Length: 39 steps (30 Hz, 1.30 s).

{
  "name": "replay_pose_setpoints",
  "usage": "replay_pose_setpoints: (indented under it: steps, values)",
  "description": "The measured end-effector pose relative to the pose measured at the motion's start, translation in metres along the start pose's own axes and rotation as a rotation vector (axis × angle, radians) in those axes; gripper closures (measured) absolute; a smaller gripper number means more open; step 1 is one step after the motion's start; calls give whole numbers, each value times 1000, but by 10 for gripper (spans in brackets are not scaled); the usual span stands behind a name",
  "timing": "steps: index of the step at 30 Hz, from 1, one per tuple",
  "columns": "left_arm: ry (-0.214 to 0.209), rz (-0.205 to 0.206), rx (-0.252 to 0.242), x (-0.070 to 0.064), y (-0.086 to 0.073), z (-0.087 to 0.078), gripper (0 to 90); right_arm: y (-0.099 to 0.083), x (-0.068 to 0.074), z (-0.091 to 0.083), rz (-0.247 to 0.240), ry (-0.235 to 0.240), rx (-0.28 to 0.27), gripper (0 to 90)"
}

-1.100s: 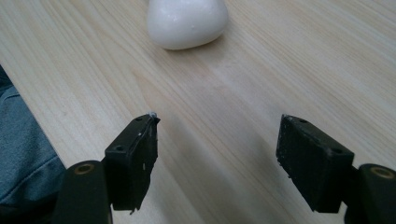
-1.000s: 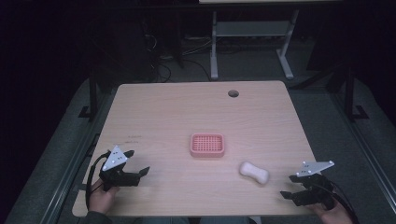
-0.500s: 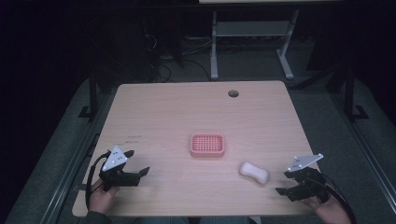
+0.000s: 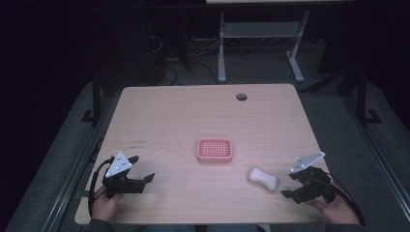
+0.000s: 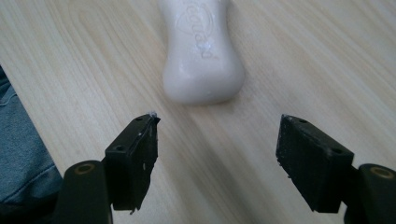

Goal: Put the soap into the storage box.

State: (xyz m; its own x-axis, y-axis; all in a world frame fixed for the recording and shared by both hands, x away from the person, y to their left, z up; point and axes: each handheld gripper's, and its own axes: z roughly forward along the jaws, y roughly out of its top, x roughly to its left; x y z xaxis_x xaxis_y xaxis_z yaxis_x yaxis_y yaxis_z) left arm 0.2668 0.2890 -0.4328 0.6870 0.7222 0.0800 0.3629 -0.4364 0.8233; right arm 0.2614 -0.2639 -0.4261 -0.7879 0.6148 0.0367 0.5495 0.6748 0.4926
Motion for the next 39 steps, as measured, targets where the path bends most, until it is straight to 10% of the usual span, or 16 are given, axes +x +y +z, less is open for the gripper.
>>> replay_pose_setpoints:
  steps: [39]
  values:
    - [0,-13,-7,2,-1,-1,145,63,4,28,-123,39,77,288]
